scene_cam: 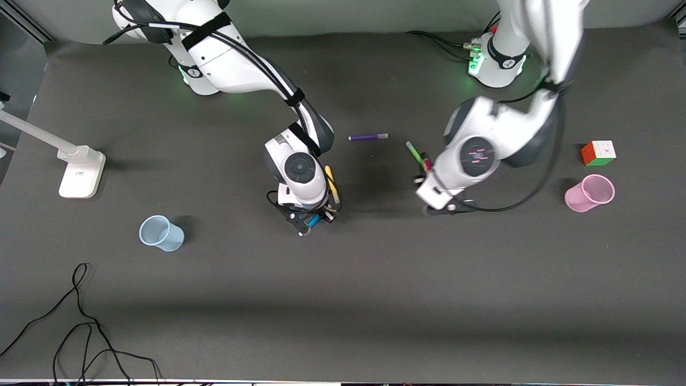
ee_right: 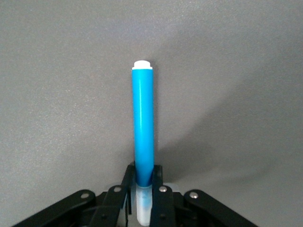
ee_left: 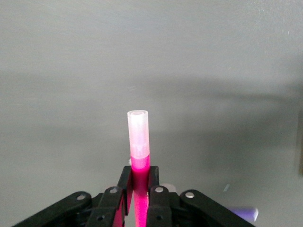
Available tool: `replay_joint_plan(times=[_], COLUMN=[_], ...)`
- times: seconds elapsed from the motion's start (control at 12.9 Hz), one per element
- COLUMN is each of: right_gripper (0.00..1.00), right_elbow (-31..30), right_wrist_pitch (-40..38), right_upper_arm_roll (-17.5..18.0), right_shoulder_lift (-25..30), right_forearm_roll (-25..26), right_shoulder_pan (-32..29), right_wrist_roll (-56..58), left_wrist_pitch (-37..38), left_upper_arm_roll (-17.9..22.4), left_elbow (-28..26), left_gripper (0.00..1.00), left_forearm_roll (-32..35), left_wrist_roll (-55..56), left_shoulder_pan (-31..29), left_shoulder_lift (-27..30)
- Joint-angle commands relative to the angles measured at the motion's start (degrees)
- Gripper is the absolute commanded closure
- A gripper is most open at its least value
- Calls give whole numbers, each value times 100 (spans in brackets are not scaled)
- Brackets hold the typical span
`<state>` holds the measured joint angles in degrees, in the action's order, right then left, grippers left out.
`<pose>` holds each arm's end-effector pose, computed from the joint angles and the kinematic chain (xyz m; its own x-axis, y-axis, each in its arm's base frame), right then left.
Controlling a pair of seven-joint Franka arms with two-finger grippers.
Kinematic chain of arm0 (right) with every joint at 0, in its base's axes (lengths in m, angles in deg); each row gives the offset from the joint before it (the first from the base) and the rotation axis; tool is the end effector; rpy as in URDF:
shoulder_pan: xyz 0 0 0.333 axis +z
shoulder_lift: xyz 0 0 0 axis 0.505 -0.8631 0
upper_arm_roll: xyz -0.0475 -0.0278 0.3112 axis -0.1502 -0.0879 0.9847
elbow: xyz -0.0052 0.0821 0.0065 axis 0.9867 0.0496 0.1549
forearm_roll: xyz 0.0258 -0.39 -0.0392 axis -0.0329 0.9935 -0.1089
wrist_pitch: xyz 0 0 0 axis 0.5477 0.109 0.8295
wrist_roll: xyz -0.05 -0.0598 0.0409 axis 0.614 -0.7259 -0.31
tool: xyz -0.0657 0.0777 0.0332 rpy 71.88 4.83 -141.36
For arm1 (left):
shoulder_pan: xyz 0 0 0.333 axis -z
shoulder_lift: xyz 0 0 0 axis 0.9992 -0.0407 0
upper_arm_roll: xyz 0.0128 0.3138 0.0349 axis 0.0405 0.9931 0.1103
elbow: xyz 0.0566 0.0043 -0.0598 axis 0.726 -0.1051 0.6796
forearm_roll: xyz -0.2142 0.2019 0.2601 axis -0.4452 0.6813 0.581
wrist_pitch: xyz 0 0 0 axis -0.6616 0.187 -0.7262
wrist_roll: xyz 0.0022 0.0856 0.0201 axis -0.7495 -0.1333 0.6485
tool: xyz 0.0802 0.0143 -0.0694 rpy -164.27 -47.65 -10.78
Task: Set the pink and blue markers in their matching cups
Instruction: 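Carry the blue marker to the blue cup while the left gripper carries pink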
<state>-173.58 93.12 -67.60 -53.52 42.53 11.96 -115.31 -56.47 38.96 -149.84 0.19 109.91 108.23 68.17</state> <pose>0.5379 0.4226 0.1697 0.6964 -0.7176 -0.0024 -0.7176 -0.6964 -0.0052 0.5378 -0.2547 0.3608 0.9654 0.0230 -0.2597 0.0268 -0.9996 0.0110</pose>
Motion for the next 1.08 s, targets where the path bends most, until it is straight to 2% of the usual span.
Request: replay_joint_plan(times=[0.0,0.23,0.46,0.69,1.0], right_gripper=[99,99,99,99,99], right_elbow=[29,187,249,372,416], right_wrist_pitch=[-8,-682,-1359,-2142,-3371], right_upper_arm_roll=[-40,-93,-101,-101,-119], right_shoulder_lift=[25,305,841,1324,2150], right_forearm_roll=[-12,-11,-11,-55,-55], right_shoulder_pan=[34,-10,-177,-475,-1028], right_wrist_roll=[64,231,512,995,2407], left_wrist_pitch=[858,1228,1703,1940,2091], left_upper_arm_roll=[14,22,31,22,22], left_elbow=[82,56,65,38,38], left_gripper=[100,100,100,100,100], left_forearm_roll=[501,644,679,925,1390], left_wrist_roll=[-913,-1660,-2433,-3338,-3420], left_shoulder_pan=[-446,-929,-1614,-2519,-3021], left_shoulder_lift=[633,1030,1093,892,470])
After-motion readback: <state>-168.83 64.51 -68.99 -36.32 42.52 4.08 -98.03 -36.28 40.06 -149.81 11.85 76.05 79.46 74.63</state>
